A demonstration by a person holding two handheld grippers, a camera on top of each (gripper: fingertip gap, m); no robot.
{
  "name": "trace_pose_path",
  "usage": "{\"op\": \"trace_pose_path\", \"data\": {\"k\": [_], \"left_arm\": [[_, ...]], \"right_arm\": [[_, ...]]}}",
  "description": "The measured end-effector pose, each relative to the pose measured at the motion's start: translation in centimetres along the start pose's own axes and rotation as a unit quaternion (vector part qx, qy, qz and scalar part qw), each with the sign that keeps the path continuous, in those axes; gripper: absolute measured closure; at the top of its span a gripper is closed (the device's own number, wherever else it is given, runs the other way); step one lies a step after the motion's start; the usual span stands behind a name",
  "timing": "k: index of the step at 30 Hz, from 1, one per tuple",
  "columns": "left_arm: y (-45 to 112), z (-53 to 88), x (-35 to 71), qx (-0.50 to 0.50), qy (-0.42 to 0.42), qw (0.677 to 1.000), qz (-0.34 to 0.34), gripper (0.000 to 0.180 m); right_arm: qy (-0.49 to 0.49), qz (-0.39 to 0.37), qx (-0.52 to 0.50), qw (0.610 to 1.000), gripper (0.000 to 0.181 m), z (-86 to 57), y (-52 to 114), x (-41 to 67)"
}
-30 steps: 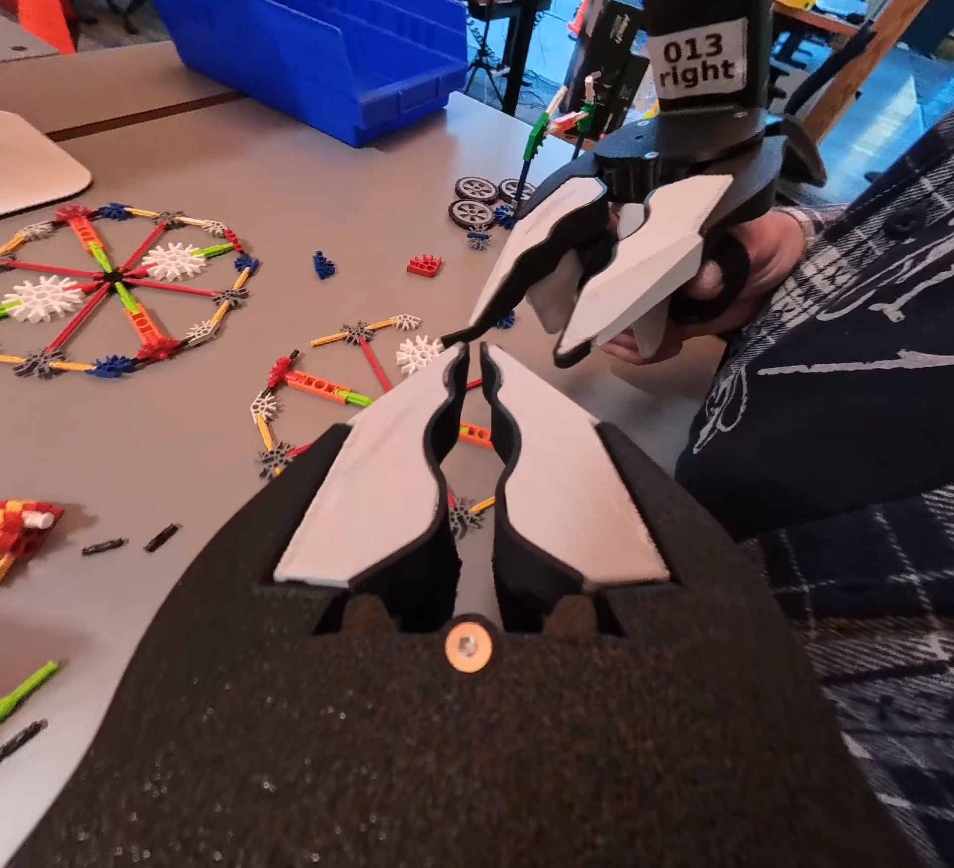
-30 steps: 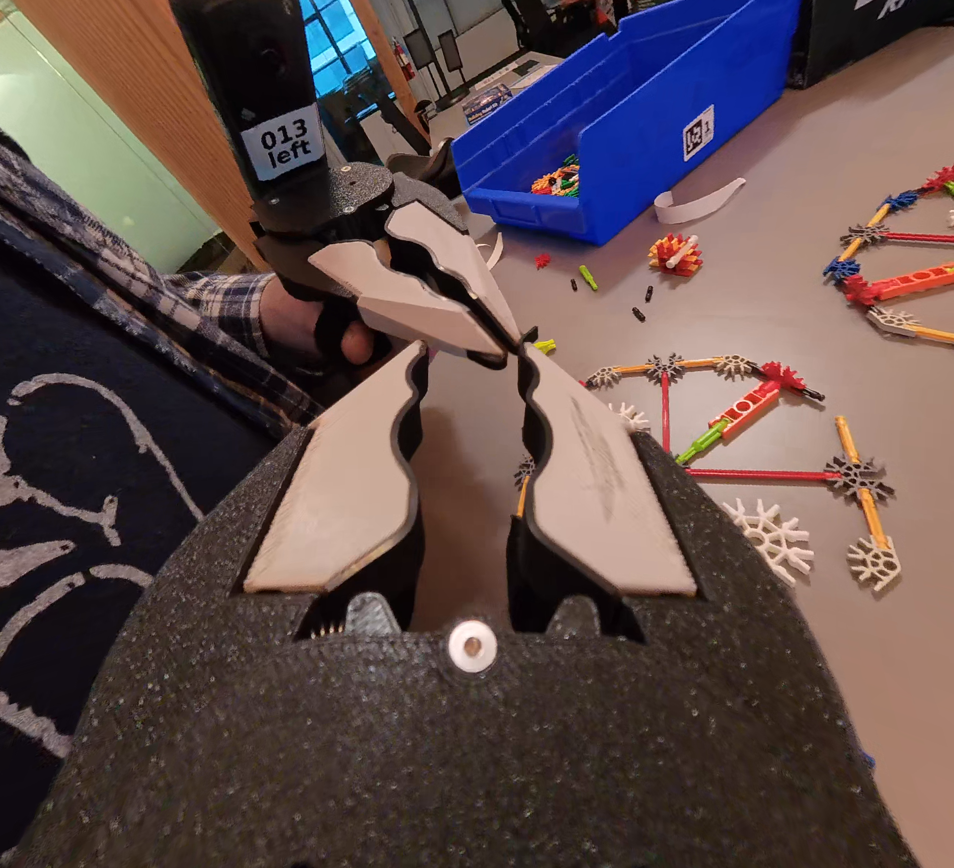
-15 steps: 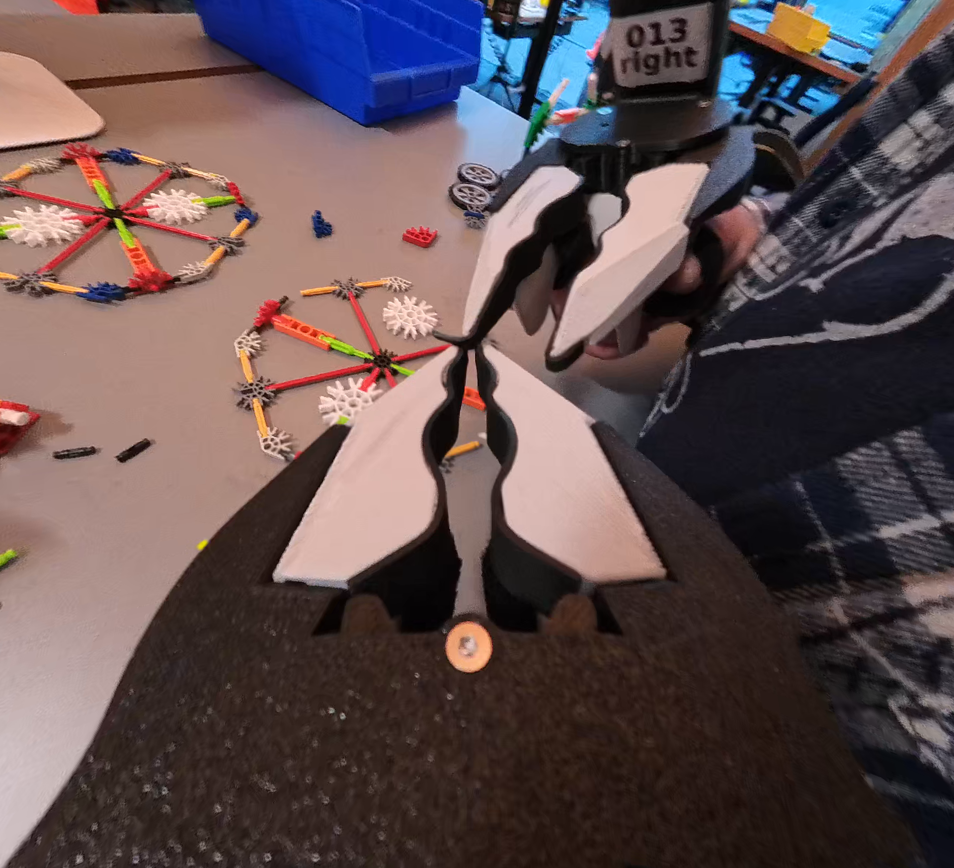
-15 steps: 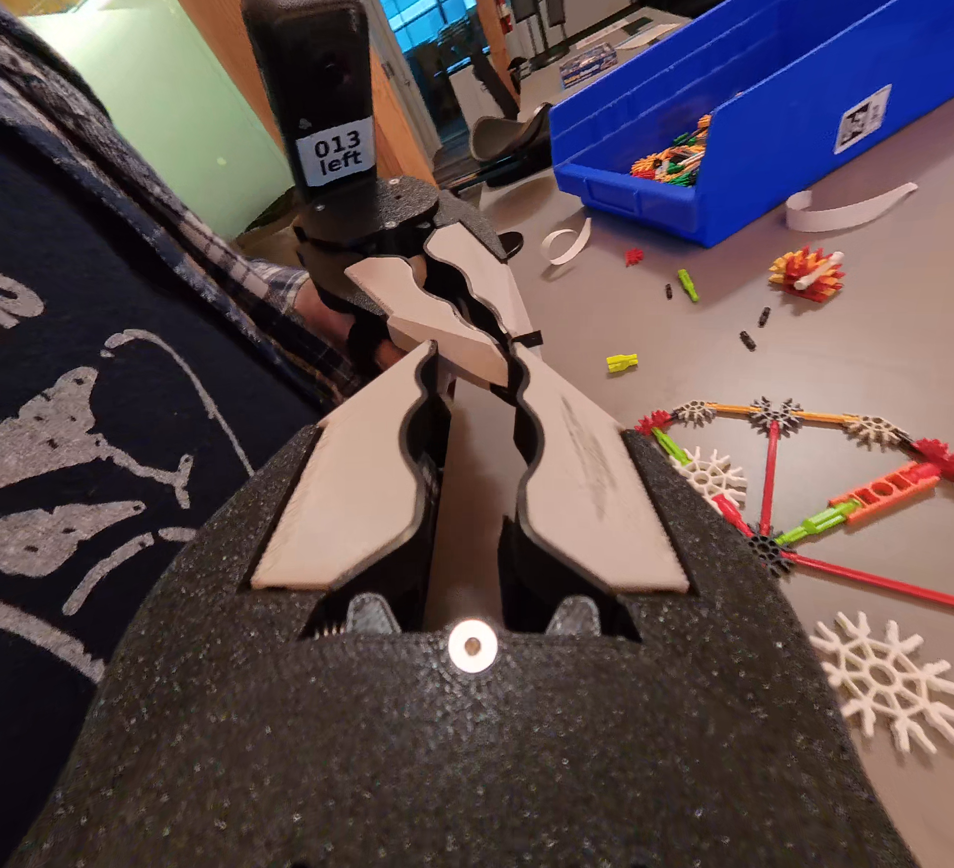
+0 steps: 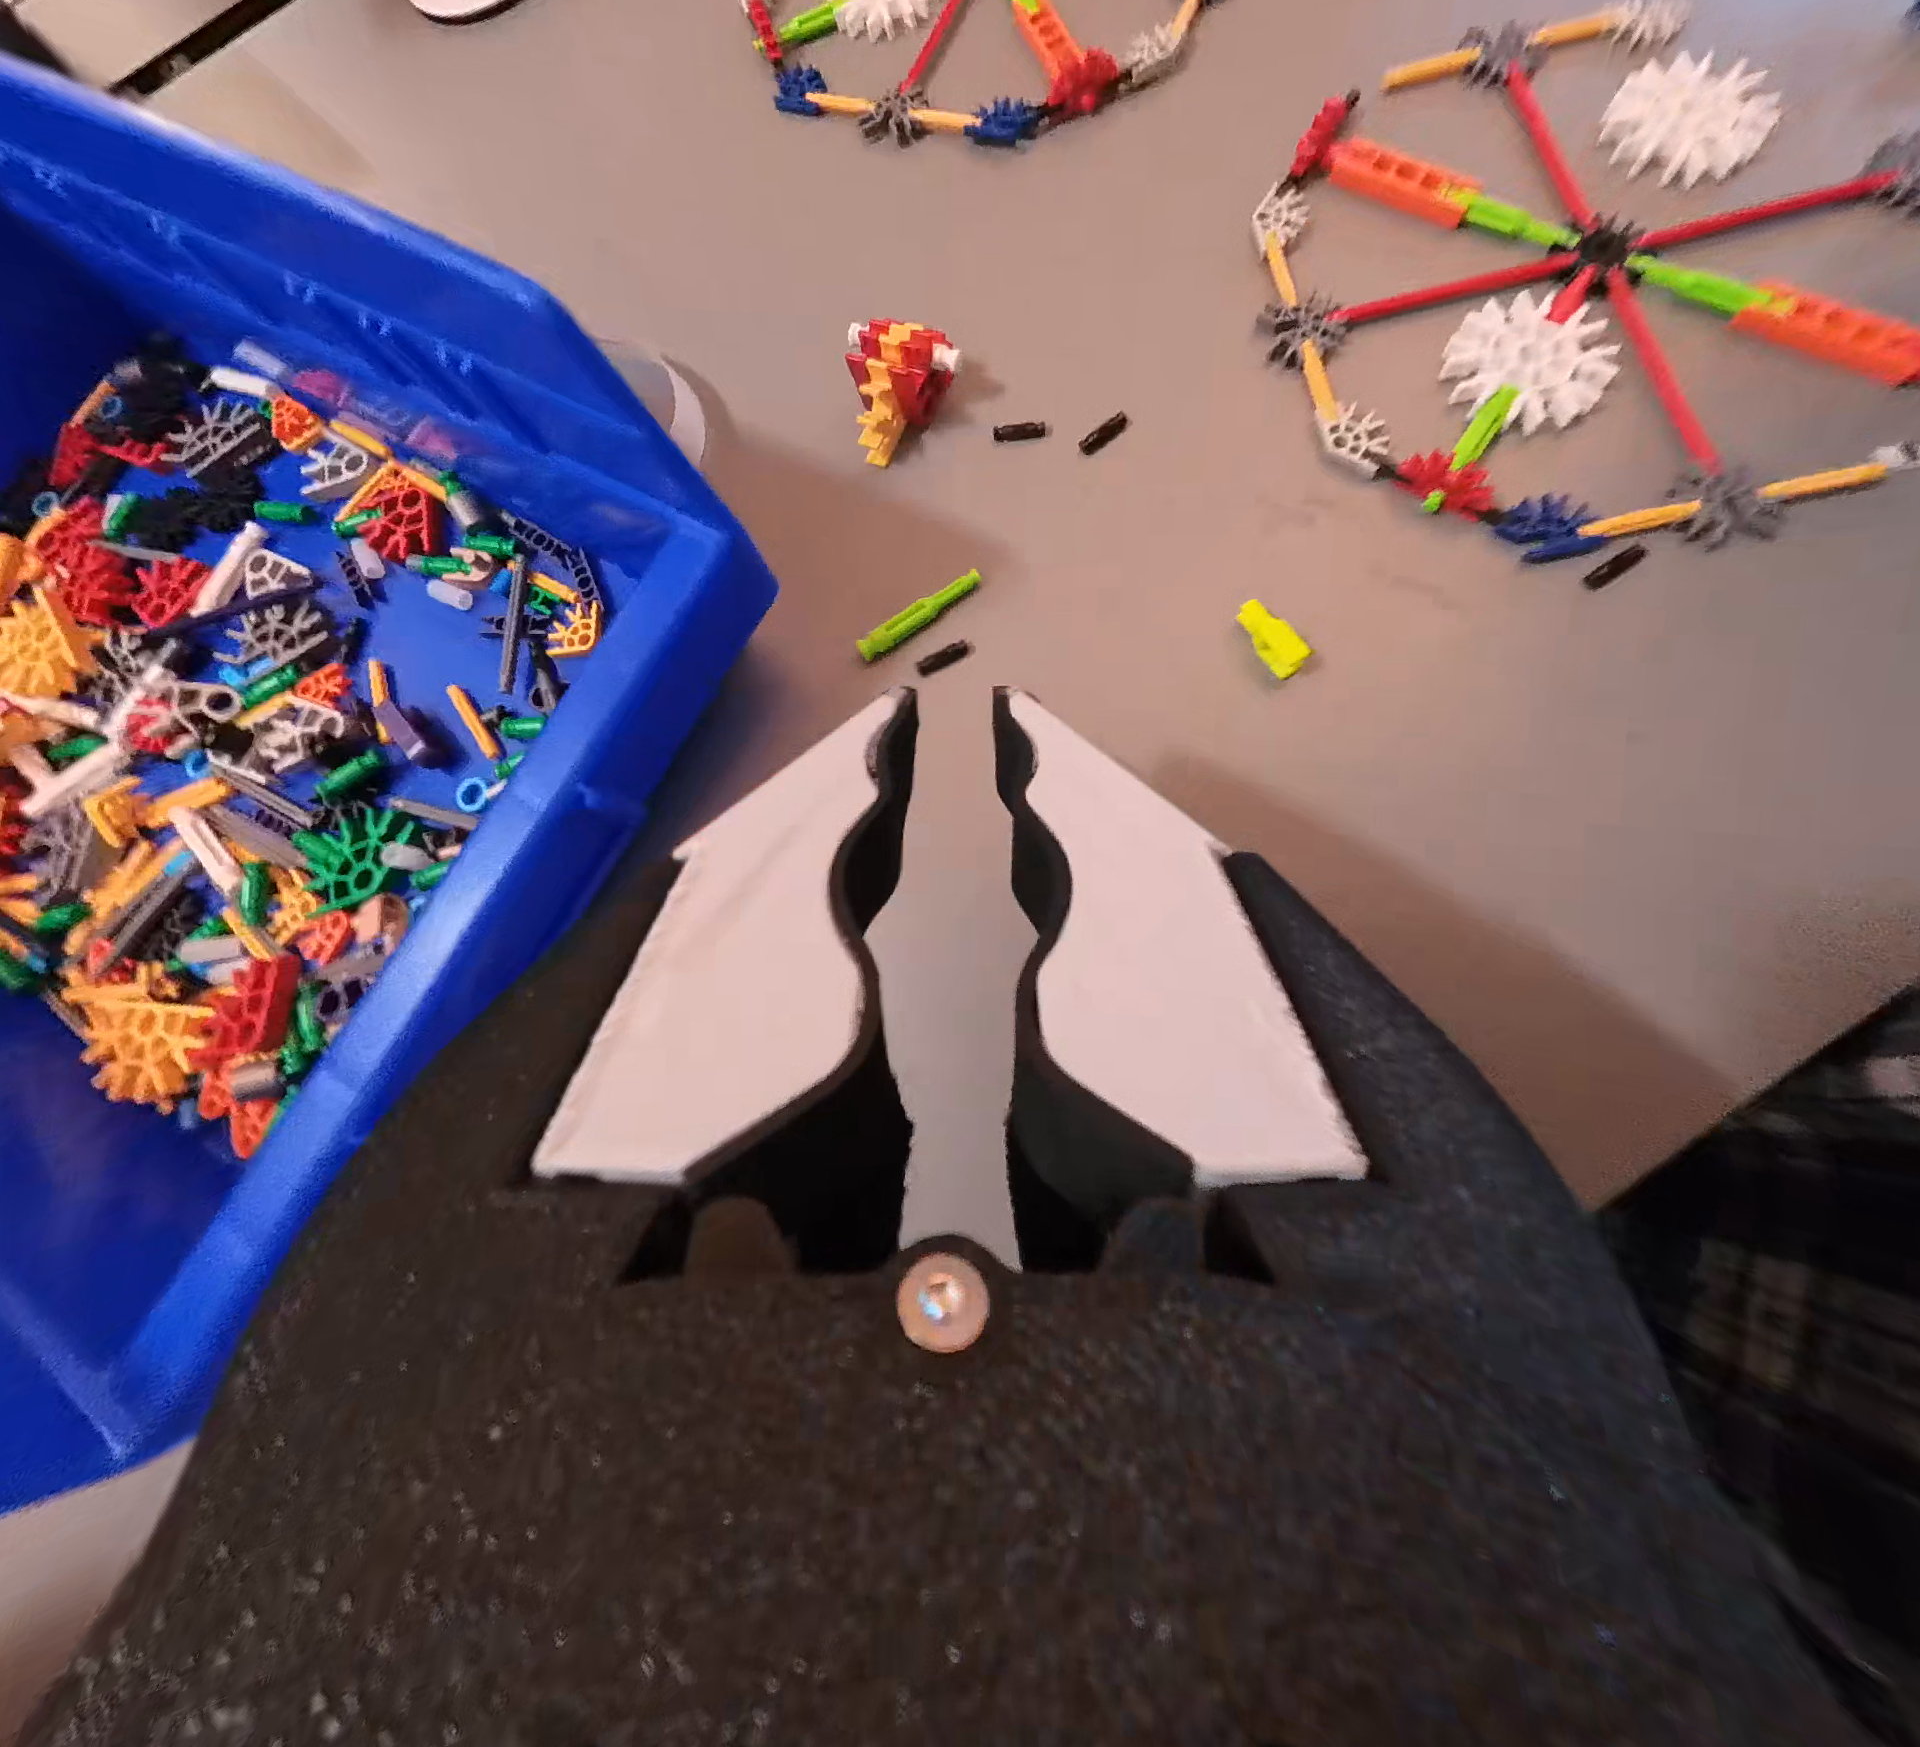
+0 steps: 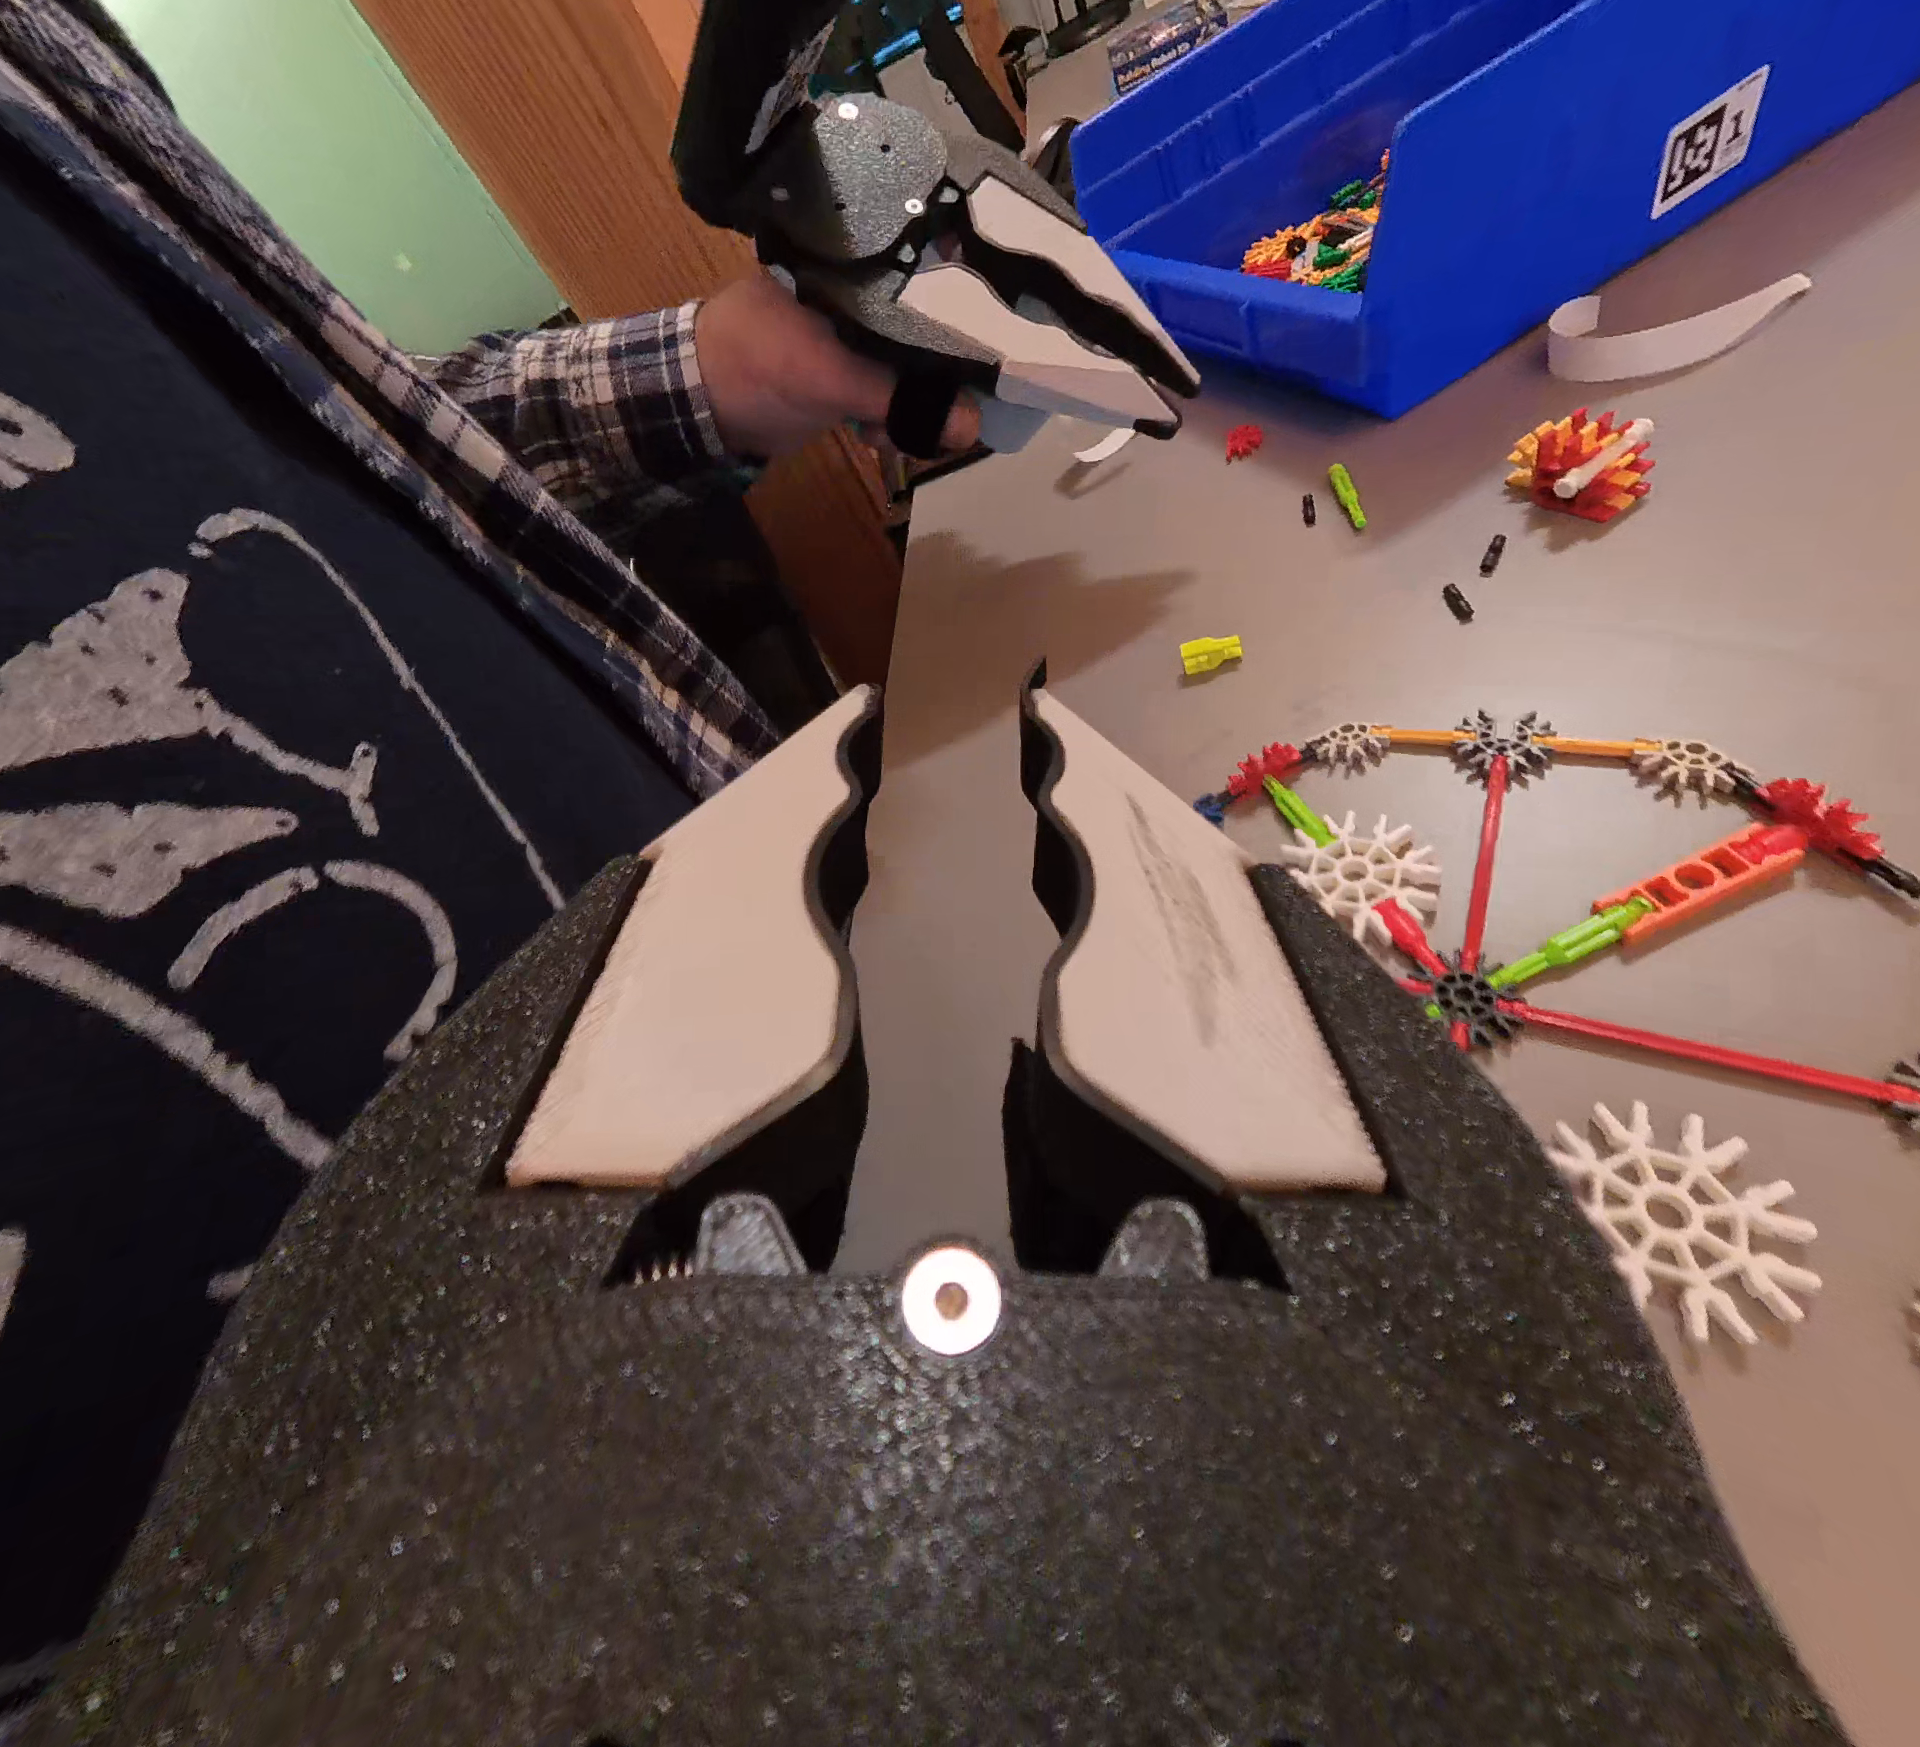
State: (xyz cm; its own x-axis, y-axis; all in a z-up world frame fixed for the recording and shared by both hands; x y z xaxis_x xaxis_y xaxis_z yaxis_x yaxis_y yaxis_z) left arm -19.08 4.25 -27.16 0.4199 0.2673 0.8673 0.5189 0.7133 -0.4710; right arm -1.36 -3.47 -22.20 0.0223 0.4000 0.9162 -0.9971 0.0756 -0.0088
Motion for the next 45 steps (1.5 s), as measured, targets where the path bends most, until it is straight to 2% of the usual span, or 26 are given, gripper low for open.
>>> {"op": "trace_pose_path", "data": {"k": [10,17,22,28,34,38,45], "left_arm": [[4.8,1.6,-0.6,-0.021,0.129,0.99,0.053,0.162],[6.4,1.2,-2.1,-0.066,0.127,0.986,0.087,0.165],[6.4,0.7,-2.2,-0.086,0.097,0.988,0.086,0.175],[6.4,0.7,-2.2,-0.083,0.087,0.989,0.085,0.176],[6.1,0.0,-1.7,-0.08,0.092,0.99,0.068,0.176],[6.1,-1.6,1.6,-0.091,0.105,0.99,0.035,0.176],[10.0,-12.5,8.8,-0.223,0.116,0.967,-0.041,0.176]], "right_arm": [[0.012,-0.005,-0.053,0.999,0.158,-0.6,-2.9,-0.9],[0.016,-0.019,-0.071,0.997,0.158,-0.7,-3.5,-0.9],[0.017,-0.023,-0.078,0.997,0.158,-0.8,-3.9,-0.9],[0.015,-0.026,-0.078,0.996,0.158,-0.9,-4.0,-0.6],[0.008,-0.026,-0.081,0.996,0.159,-1.1,-4.2,-0.4],[-0.002,-0.02,-0.1,0.995,0.159,-1.5,-5.0,-0.3],[-0.016,-0.016,-0.152,0.988,0.159,-2.8,-7.6,-0.6]]}}
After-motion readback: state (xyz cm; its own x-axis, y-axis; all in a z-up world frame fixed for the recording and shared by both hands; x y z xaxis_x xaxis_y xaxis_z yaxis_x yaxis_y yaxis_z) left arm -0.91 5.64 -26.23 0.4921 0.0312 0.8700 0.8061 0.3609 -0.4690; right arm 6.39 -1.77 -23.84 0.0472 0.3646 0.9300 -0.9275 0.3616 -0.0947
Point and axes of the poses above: each gripper's, where its closed fingertips meet, y out along the fingers, x out of its top, z = x × y across the jaws, the point moved 1 cm from there along -y, back along the fingers, and after that the axes turned 14 degrees about -z, right-handed, at the moved point
